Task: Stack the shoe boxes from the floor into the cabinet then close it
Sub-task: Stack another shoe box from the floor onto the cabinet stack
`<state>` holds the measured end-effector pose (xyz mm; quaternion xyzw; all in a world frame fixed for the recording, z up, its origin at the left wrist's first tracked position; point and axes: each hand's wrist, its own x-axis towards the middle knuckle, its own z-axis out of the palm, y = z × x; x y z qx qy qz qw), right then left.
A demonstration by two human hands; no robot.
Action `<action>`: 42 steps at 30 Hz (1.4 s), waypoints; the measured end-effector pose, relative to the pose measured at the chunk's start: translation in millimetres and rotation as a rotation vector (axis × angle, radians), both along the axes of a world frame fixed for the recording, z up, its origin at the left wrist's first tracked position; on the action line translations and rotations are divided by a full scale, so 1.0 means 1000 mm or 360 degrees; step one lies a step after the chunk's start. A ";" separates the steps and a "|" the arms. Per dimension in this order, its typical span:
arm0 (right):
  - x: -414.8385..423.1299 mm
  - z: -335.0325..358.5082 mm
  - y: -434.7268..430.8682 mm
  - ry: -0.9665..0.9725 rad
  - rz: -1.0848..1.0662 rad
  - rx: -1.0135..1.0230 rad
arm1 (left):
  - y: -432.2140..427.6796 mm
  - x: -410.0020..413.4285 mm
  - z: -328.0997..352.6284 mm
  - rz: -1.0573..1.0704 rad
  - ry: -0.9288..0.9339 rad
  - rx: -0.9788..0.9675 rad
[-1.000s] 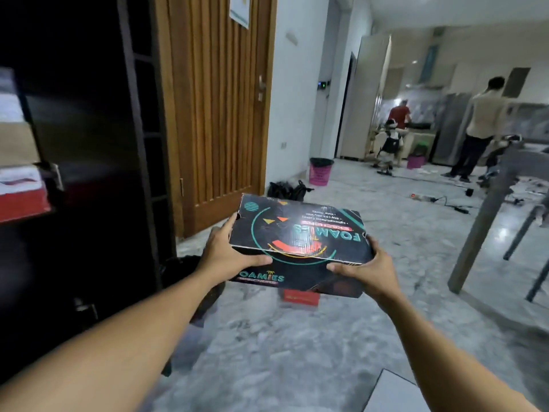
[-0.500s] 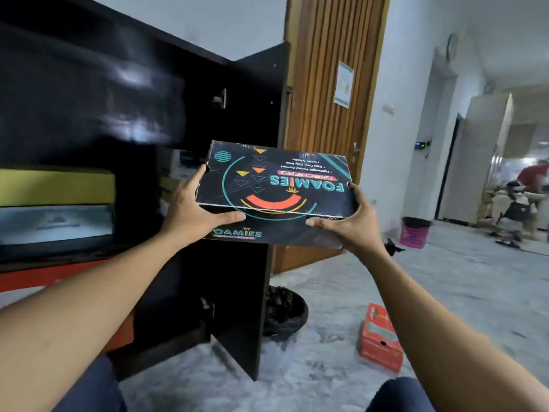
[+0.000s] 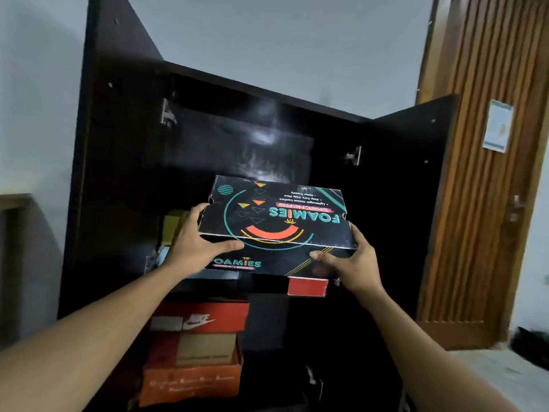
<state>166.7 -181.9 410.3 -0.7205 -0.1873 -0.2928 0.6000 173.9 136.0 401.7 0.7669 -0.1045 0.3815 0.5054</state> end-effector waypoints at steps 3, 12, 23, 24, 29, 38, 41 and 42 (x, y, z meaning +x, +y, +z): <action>0.044 -0.004 0.038 0.0062 0.0222 0.0131 | 0.024 0.021 -0.013 0.0141 0.0040 -0.0106; 0.193 -0.008 0.113 0.0119 0.0130 0.0317 | 0.084 0.103 0.026 0.0524 0.0083 0.0034; 0.325 -0.026 0.163 0.0117 0.0181 -0.0027 | 0.093 0.224 0.024 0.1071 -0.0007 -0.0108; 0.331 -0.034 0.164 0.0110 0.0197 -0.0078 | 0.095 0.231 0.016 0.1105 -0.0022 -0.0040; 0.345 -0.052 0.171 -0.0009 0.0159 -0.0503 | 0.111 0.260 -0.026 0.1105 0.0200 0.0386; 0.387 -0.044 0.191 0.0168 0.0146 -0.0935 | 0.122 0.290 -0.035 0.1032 0.0736 0.0631; 0.390 -0.043 0.189 0.0230 0.0182 -0.0984 | 0.118 0.292 -0.034 0.1062 0.0769 0.0642; 0.387 -0.041 0.189 0.0242 0.0203 -0.0996 | 0.119 0.292 -0.034 0.1049 0.0773 0.0642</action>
